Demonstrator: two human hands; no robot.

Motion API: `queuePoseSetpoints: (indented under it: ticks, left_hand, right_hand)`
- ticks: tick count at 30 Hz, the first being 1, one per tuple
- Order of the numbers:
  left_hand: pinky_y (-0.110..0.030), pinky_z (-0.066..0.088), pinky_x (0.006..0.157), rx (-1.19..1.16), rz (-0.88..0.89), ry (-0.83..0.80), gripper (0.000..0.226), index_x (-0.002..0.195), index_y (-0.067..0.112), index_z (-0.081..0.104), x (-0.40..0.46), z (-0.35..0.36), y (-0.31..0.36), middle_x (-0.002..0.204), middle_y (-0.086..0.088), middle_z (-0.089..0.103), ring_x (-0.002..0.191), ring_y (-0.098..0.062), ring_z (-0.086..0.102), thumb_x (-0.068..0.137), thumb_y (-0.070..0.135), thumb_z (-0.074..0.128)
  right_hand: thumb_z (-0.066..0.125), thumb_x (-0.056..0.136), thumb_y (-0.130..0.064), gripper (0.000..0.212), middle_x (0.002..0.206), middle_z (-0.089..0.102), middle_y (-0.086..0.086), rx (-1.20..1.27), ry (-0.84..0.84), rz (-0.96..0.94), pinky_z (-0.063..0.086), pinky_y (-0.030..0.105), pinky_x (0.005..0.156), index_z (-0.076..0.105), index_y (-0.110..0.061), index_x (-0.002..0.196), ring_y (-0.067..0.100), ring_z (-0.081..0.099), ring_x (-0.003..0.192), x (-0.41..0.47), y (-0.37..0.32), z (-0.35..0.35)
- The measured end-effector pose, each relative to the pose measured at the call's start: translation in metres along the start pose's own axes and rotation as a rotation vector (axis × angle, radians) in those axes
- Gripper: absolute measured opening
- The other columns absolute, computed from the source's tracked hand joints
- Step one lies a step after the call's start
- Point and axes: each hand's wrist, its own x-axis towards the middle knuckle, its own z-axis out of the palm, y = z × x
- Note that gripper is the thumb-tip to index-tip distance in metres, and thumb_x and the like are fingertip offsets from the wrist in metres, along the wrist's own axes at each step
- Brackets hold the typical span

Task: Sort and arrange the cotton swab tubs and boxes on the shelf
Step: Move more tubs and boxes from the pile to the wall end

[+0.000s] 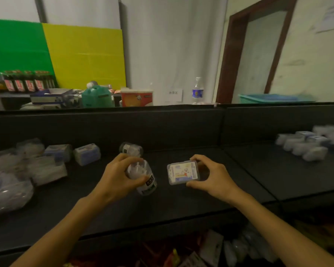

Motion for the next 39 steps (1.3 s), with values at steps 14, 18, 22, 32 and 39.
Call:
queuePoseSetpoints:
  ticks: [14,18,22,32,39]
  left_hand:
    - [-0.024,0.057,0.073,-0.1,0.134,-0.055,0.042,0.11,0.025,0.059,0.046,0.162,0.153,0.111,0.012,0.052,0.1,-0.009,0.058,0.073,0.034,0.075]
    - [-0.027,0.057,0.077,-0.12,0.155,-0.071,0.043,0.112,0.026,0.059,0.063,0.218,0.191,0.114,0.014,0.049,0.103,-0.009,0.055,0.074,0.034,0.075]
    - [-0.027,0.056,0.079,-0.15,0.182,-0.108,0.044,0.114,0.026,0.058,0.086,0.267,0.231,0.116,0.014,0.048,0.106,-0.009,0.053,0.074,0.033,0.075]
    - [-0.023,0.056,0.076,-0.181,0.327,-0.142,0.044,0.113,0.024,0.059,0.147,0.336,0.287,0.115,0.011,0.05,0.103,-0.009,0.055,0.074,0.036,0.075]
    - [-0.022,0.056,0.074,-0.181,0.341,-0.121,0.042,0.113,0.025,0.058,0.196,0.378,0.296,0.115,0.01,0.048,0.101,-0.01,0.055,0.074,0.034,0.073]
  right_hand:
    - [0.086,0.067,-0.021,0.063,0.107,0.063,-0.016,-0.022,0.054,0.071,0.051,0.014,0.082,0.052,-0.036,0.118,-0.005,0.059,0.099,-0.076,0.137,-0.177]
    - [0.086,0.066,-0.018,0.063,0.107,0.062,-0.017,-0.059,0.082,0.1,0.048,0.01,0.081,0.052,-0.036,0.117,-0.005,0.058,0.1,-0.092,0.181,-0.228]
    - [0.086,0.066,-0.019,0.065,0.109,0.06,-0.018,-0.116,0.116,0.162,0.044,0.005,0.078,0.051,-0.038,0.117,-0.004,0.057,0.101,-0.114,0.222,-0.274]
    - [0.086,0.067,-0.021,0.064,0.104,0.059,-0.009,-0.253,0.204,0.293,0.042,0.011,0.072,0.053,-0.027,0.121,0.006,0.056,0.098,-0.12,0.299,-0.348]
    - [0.084,0.068,-0.023,0.062,0.113,0.06,-0.005,-0.301,0.184,0.33,0.051,0.029,0.085,0.049,-0.033,0.118,0.012,0.054,0.107,-0.097,0.357,-0.362]
